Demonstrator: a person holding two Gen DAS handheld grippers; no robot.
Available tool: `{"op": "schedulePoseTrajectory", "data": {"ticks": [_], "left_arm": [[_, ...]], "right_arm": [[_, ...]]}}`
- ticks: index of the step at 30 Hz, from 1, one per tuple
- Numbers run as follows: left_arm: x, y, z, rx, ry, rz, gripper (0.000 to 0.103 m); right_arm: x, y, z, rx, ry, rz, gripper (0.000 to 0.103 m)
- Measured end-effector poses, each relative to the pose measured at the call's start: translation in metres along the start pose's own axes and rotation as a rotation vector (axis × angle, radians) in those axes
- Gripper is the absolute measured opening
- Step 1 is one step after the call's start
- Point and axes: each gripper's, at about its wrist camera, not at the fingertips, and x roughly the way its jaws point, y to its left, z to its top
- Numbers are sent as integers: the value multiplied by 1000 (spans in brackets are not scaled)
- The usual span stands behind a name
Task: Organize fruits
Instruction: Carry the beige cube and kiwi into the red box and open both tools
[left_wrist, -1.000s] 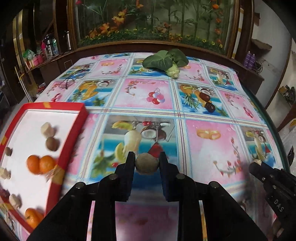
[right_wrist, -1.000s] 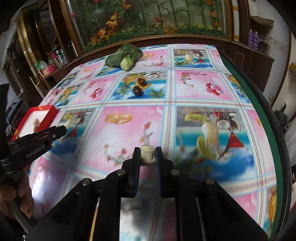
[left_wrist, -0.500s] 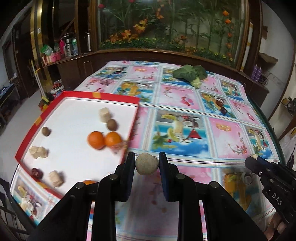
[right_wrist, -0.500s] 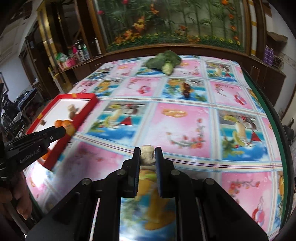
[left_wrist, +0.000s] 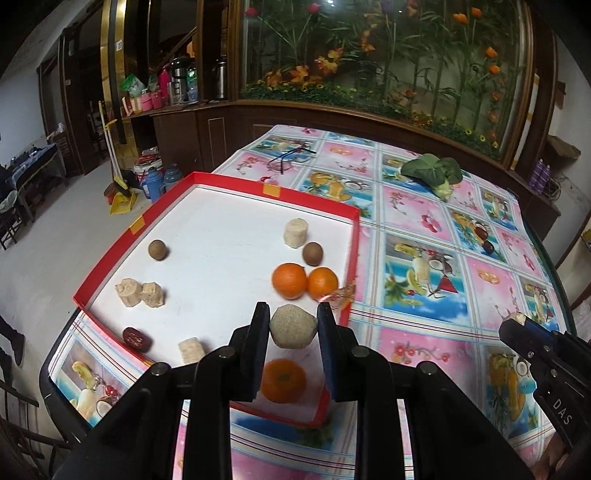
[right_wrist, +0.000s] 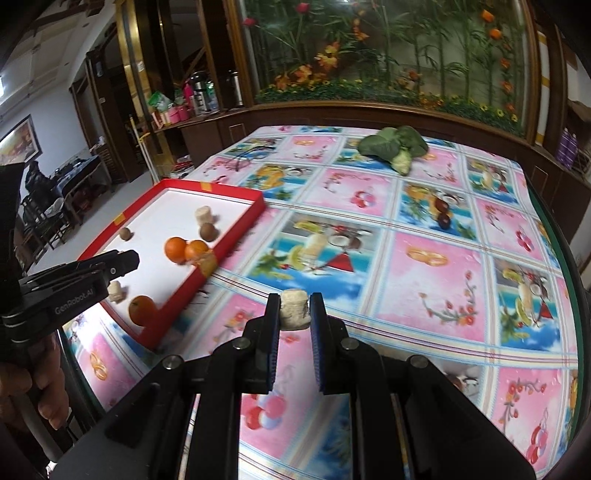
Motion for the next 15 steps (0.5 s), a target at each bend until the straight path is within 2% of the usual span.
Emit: {"op": "schedulePoseTrajectory", "data": {"ticks": [15], "left_arm": [[21, 56, 10, -90, 22, 81, 25]], "right_arm": [[28, 48, 22, -82, 9, 56, 17]]}}
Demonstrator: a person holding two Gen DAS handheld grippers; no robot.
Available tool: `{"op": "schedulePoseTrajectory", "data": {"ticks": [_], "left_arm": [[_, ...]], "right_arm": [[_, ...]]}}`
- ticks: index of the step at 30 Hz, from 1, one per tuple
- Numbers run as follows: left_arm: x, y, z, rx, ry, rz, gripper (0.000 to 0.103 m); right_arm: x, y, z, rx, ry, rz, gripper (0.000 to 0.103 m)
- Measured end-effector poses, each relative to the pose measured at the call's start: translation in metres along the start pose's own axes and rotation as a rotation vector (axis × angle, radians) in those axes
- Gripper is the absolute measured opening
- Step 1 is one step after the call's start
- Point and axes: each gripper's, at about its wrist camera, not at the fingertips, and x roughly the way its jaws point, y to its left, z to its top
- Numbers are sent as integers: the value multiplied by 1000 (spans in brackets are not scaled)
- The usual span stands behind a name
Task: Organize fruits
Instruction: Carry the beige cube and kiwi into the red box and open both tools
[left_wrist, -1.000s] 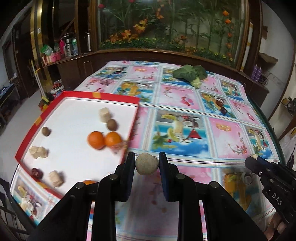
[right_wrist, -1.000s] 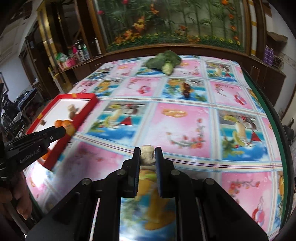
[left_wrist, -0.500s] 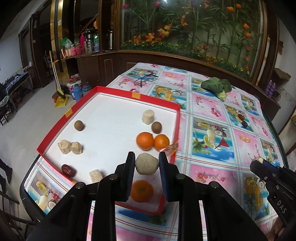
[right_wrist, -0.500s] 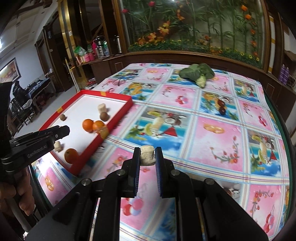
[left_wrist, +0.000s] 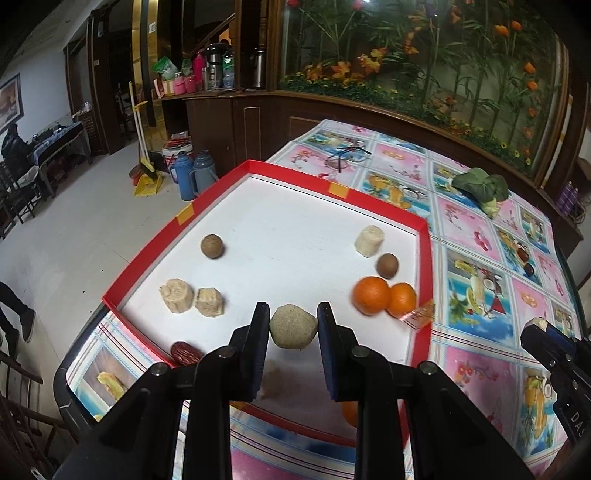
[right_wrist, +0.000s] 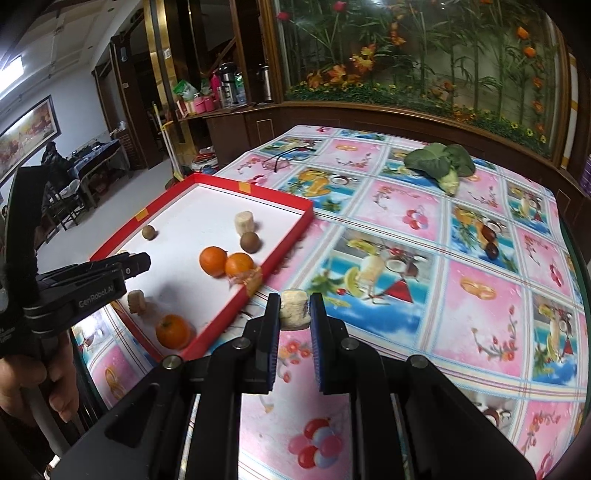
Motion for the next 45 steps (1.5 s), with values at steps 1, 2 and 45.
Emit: {"op": "schedulePoseTrajectory", "data": {"ticks": [1, 2, 45], "left_arm": [[1, 3, 1, -6, 1, 3, 25], [1, 6, 2, -10, 0, 6, 25], [48, 64, 44, -137, 25, 160, 25]], "right_arm": [[2, 2, 2, -4, 0, 3, 17], [4, 5, 4, -8, 0, 9, 17], [141, 77, 93, -77, 97, 163, 18]]}}
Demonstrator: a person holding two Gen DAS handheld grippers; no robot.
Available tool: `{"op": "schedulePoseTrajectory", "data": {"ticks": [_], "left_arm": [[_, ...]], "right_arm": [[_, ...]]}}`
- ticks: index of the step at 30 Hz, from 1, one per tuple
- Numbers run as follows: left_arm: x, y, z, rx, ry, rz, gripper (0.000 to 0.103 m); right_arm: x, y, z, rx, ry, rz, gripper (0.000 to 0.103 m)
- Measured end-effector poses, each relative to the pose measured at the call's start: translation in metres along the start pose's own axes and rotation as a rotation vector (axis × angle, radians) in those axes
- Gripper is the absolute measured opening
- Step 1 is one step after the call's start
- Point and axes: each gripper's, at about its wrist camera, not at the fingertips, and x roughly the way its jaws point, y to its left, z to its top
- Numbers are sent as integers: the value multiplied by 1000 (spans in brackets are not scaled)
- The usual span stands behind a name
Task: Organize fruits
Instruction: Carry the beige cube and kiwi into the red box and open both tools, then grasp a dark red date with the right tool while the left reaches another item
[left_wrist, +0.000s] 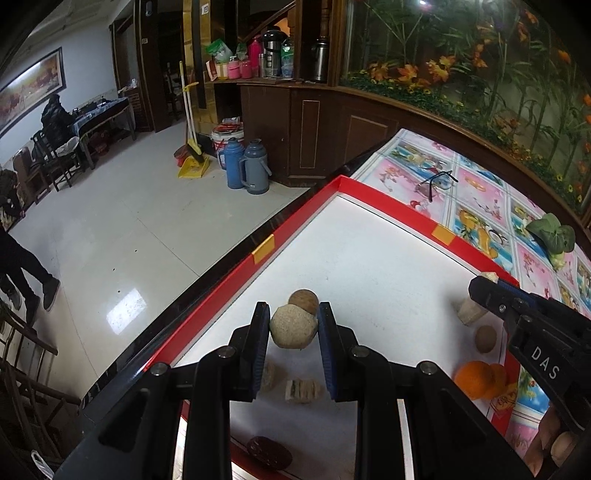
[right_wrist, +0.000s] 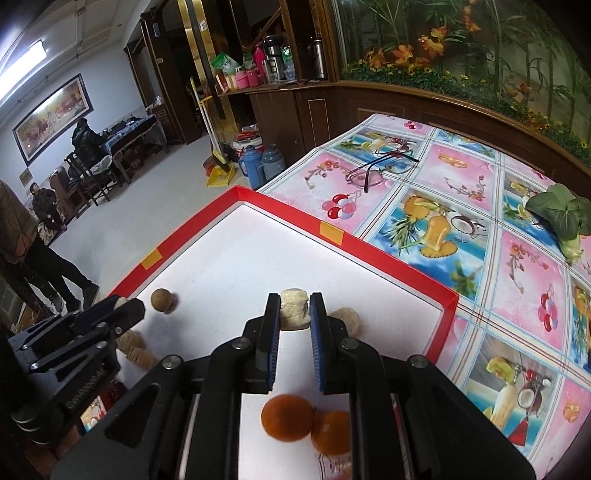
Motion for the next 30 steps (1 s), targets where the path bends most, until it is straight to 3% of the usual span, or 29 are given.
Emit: {"op": "schedulePoseTrajectory", "data": {"ticks": [4, 6, 8, 10, 15, 19, 24, 30], "left_arm": [[6, 2, 2, -20, 16, 20, 26], [8, 4, 2, -27, 23, 28, 34], [7, 5, 1, -25, 21, 36, 64], [1, 6, 0, -29, 4, 48, 77], [-16, 3, -1, -24, -29, 28, 77], [-41, -9, -7, -43, -89, -17, 78], [-59, -51, -21, -9, -129, -120, 80], [-62, -152, -51, 177, -69, -244, 80]], "right_arm": [[11, 1, 3, -9, 26, 1, 18], [16, 3, 3, -18, 42, -6, 19], [18, 2, 1, -22, 49, -22, 37], [14, 0, -1, -18, 49, -35, 48], [-22, -15, -7, 17, -16, -42, 70], [-71, -46, -31, 64, -79, -80, 85], [-128, -111, -92, 168, -101, -210, 86], [-176, -220, -160, 384, -68, -393, 86]]}}
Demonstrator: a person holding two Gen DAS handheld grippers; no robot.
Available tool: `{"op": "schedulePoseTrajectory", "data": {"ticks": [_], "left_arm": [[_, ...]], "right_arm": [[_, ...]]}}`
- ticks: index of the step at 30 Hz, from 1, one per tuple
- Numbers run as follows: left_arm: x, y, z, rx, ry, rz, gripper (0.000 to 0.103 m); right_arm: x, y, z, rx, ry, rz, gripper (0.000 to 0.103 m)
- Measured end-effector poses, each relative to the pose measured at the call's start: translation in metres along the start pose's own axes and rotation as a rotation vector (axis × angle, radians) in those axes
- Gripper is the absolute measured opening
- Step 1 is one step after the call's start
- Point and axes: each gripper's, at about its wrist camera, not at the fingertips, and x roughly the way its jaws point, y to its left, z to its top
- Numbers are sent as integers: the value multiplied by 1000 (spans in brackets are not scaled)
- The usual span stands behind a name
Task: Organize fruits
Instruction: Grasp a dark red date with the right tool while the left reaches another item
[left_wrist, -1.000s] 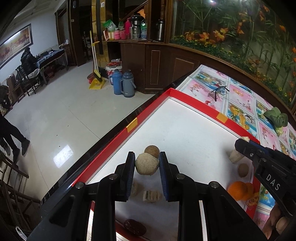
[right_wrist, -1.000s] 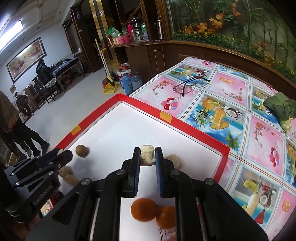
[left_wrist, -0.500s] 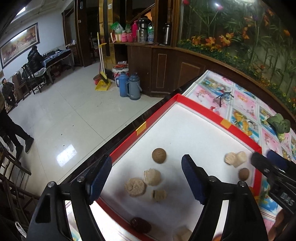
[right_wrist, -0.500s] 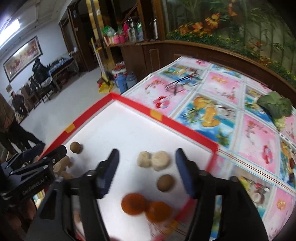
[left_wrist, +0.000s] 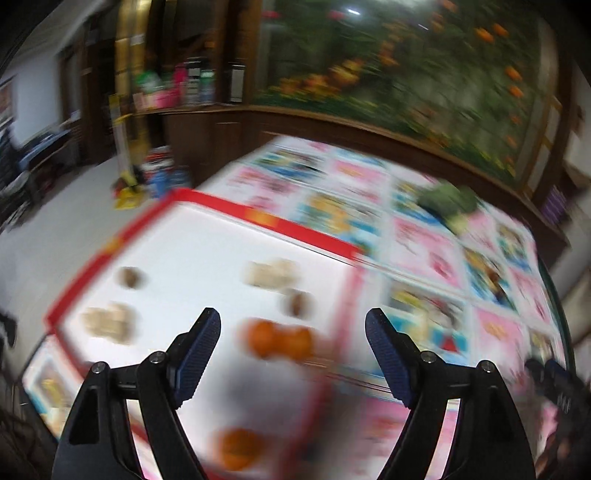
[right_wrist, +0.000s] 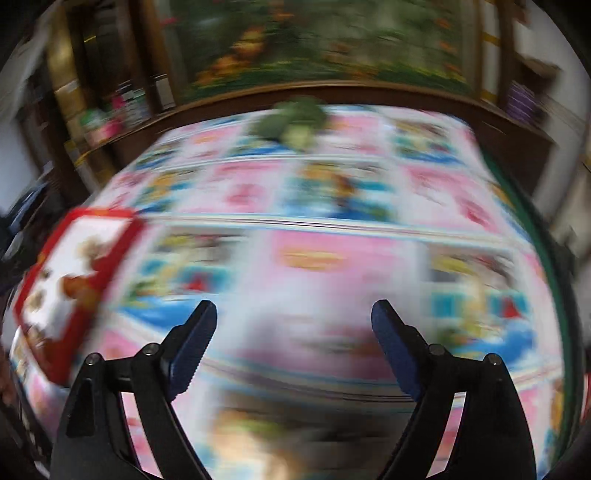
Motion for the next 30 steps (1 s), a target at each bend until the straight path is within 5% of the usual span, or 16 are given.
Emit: {"op": "schedulePoseTrajectory", "data": {"ticks": [6, 13, 15, 17, 28, 30], "left_arm": [[28, -83, -18, 144, 75, -89, 80], [66, -127, -14, 143, 133, -111, 80], [77, -144, -14, 161, 151, -126, 80], [85, -158, -14, 175, 161, -135, 80], [124, -264, -3, 284, 140, -144, 80], [127, -276, 0, 303, 129, -127, 64]], "right_arm": [[34, -56, 48, 73, 15, -13, 84], [124, -39, 113, -24, 113, 29, 59], [136, -34, 116, -77, 126, -9, 49], [143, -34, 125, -107, 145, -35, 17], [98, -125, 91, 0, 104, -92, 17], [85, -135, 79, 20, 97, -88, 17]]}}
